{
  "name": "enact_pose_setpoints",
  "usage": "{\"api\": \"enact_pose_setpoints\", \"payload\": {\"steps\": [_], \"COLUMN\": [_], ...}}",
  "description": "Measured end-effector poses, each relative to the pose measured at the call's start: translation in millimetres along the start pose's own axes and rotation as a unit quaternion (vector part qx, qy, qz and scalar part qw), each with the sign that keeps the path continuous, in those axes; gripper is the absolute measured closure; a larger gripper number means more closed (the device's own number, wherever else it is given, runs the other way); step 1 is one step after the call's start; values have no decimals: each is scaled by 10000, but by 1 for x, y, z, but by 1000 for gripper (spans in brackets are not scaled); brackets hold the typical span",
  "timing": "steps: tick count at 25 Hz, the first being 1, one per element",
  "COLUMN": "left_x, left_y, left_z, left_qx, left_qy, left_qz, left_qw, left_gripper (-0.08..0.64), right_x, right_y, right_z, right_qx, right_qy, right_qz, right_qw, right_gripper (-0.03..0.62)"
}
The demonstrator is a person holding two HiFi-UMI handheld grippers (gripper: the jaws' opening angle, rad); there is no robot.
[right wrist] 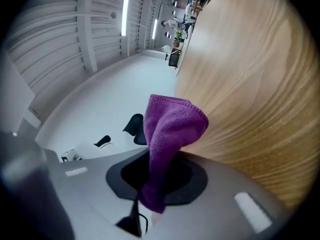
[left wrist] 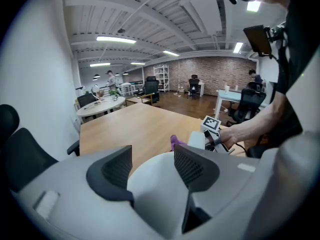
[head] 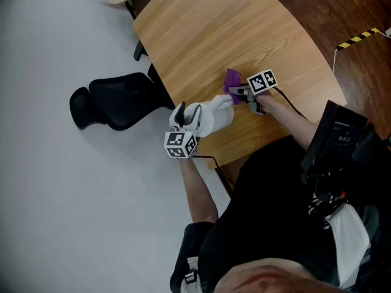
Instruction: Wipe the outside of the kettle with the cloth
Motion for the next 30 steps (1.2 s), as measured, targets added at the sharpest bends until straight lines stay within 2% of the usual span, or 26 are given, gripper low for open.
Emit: {"api": "enact_pose_setpoints", "payload": {"steps": [2, 3, 5, 7, 9, 10, 13, 14, 15, 16, 17, 19, 21, 22, 23, 24, 25, 26, 27, 28, 30], "left_x": [-4, -4, -2, 0, -4, -6, -4, -1, 2, 4, 6, 6, 5, 6, 7, 8, 9, 11, 13, 15, 18], "left_y": [0, -1, 0, 3, 3, 2, -2, 0, 2, 3, 5, 5, -2, -7, -11, -12, -11, -9, -5, -1, 3], "left_z": [7, 10, 12, 12, 12, 12, 14, 15, 16, 17, 18, 18, 16, 13, 8, 3, 0, -1, -1, -1, -3], "left_qx": [-31, -58, -119, -173, -167, -170, -235, -248, -251, -248, -241, -216, -178, -169, -179, -205, -245, -293, -337, -359, -342], "left_qy": [216, 119, -258, -448, -472, -464, -461, -473, -487, -497, -502, -493, -512, -572, -672, -799, -937, -1065, -1174, -1258, -1317], "left_qz": [69, 35, -30, -15, -74, -115, -154, -140, -114, -78, -39, 28, 2, -93, -237, -393, -529, -623, -662, -660, -645], "left_qw": [9997, 9999, 9996, 9988, 9987, 9987, 9985, 9985, 9984, 9984, 9984, 9985, 9985, 9982, 9973, 9958, 9939, 9919, 9903, 9892, 9886], "left_gripper": [395, 393, 411, 445, 448, 449, 457, 457, 460, 463, 465, 468, 469, 469, 468, 468, 468, 468, 464, 465, 463], "right_x": [0, -10, -63, -142, -208, -225, -220, -211, -205, -199, -194, -173, -139, -126, -122, -127, -137, -145, -148, -144, -116], "right_y": [3, 0, -9, -17, -16, -12, 9, 13, 14, 12, 7, -10, -29, -35, -38, -39, -39, -36, -31, -24, -12], "right_z": [-10, -18, -35, -39, -25, -12, 21, 23, 21, 16, 8, -12, -39, -52, -62, -69, -70, -66, -58, -49, -33], "right_qx": [43, 119, 341, 459, 219, -51, -835, -904, -882, -801, -672, -331, -51, 122, 363, 640, 879, 1021, 1064, 1041, 923], "right_qy": [161, 218, 126, -127, -148, 19, 793, 952, 1031, 1056, 1056, 1154, 1384, 1235, 773, 70, -697, -1343, -1745, -1874, -1541], "right_qz": [-34, -152, -666, -1541, -2666, -3192, -4273, -4436, -4496, -4467, -4361, -3929, -3181, -2609, -1949, -1339, -908, -680, -549, -452, -258], "right_qw": [9999, 9996, 9971, 9869, 9635, 9477, 8968, 8866, 8829, 8848, 8912, 9117, 9379, 9574, 9771, 9889, 9895, 9833, 9774, 9757, 9834], "right_gripper": [528, 528, 528, 528, 528, 528, 526, 527, 528, 528, 528, 528, 528, 528, 528, 528, 528, 528, 528, 528, 528]}}
Point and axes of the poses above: the fingertips, and each gripper's own axes: z forward along the fingers, x to its right, y out of its underside, the point moved 5 cm from there along -z, backward along the fingers, and after that the axes turned 5 degrees about z, right-handed, at the moved point
